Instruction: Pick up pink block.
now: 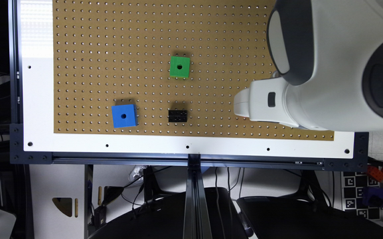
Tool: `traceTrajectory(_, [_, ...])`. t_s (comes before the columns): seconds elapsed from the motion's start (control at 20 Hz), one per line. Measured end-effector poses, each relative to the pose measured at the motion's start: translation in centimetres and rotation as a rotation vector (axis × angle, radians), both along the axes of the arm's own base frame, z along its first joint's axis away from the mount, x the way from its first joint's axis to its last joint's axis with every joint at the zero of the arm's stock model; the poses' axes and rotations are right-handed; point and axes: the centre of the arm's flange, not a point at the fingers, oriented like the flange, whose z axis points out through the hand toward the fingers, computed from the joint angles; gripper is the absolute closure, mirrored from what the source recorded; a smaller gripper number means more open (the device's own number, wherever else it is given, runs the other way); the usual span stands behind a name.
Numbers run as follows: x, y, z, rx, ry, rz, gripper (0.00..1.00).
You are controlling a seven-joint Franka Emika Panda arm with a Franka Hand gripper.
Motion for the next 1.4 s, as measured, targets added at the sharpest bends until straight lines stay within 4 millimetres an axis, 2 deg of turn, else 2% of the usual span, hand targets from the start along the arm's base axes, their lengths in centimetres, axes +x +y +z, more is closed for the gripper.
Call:
traceTrajectory(0.1, [0.1,0.1,-1.1,0.0,0.007,0.0,0.0])
traceTrajectory(0.25, [0.1,0.2,-1.6,-0.001,0.012,0.002,0.0])
traceTrajectory(0.5, [0.3,0.4,-5.2,0.002,0.023,0.001,0.0])
traceTrajectory(0.9, [0.4,0.4,-7.8,0.004,0.031,0.0,0.0])
traceTrajectory(1.4, [0.3,0.4,-8.1,0.004,0.033,0.0,0.0])
